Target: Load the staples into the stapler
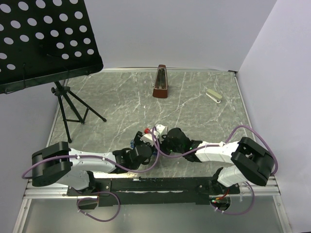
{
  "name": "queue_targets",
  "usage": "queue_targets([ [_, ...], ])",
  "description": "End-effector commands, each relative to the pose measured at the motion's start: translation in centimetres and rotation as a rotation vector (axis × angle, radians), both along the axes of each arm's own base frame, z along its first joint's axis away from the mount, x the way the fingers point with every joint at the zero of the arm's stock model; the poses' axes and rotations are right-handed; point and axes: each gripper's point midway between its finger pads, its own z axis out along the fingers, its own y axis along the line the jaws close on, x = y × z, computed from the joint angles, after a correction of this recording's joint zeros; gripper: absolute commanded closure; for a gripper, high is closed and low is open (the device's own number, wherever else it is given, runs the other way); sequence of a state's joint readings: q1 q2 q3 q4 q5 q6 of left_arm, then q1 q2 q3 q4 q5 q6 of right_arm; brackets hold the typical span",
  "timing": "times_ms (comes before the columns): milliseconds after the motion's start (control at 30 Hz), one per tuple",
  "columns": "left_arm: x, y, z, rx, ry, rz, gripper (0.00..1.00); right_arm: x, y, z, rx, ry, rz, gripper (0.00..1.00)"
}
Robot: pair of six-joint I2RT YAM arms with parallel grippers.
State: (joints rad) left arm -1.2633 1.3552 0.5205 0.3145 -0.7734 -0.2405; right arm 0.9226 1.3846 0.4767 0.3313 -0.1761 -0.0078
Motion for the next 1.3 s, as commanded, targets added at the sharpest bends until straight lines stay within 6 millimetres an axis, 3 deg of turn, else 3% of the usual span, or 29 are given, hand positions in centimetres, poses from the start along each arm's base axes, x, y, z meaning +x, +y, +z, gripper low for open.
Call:
queue_targets([
  [0,-3.8,-2.7,-2.7,-0.006,0.152,-0.151,0.36,2.0,1.9,2.9,0.089,-0.124,-0.016,0.94],
  [300,-4.3,-2.4,-0.9,-0.1,0.16,-0.149,0.12,1.9,1.5,2.6,0.072,-0.129,-0.015,0.87],
  [567,-4.5,-0.8,2.7,-0.288,0.167,-0.105,0.04,1.4,1.0,2.1,0.033,-0.11,-0.002,0.78],
  [733,-4.1,1.5,4.3,-0.381,0.188,-0.043,0.01,0.9,0.3,2.4,-0.005,-0.089,0.0,0.67],
  [867,-2.5,4.3,6.4,-0.508,0.195,0.026,0.01,0.5,-0.9,3.3,-0.039,-0.074,-0.024,0.57],
  [933,-1.2,6.2,7.4,-0.553,0.187,0.076,0.01,0.4,-1.2,3.9,-0.041,-0.067,-0.031,0.56],
  [1000,-0.9,6.9,8.0,-0.584,0.198,0.07,0.0,0.2,-1.5,4.3,-0.054,-0.049,-0.046,0.55],
  [1067,0.4,8.7,8.9,-0.611,0.183,0.122,0.01,0.7,-1.3,6.0,-0.033,-0.061,-0.069,0.55],
  [1133,1.2,9.7,9.8,-0.639,0.188,0.144,0.01,0.3,-1.9,6.0,-0.076,-0.034,-0.074,0.55],
  [1167,1.3,9.9,9.9,-0.645,0.2,0.144,0.01,0.7,-1.4,7.2,-0.063,-0.041,-0.075,0.55],
  [1267,1.7,10.4,11.6,-0.672,0.211,0.126,0.01,0.9,-0.7,8.4,-0.078,-0.023,-0.066,0.57],
])
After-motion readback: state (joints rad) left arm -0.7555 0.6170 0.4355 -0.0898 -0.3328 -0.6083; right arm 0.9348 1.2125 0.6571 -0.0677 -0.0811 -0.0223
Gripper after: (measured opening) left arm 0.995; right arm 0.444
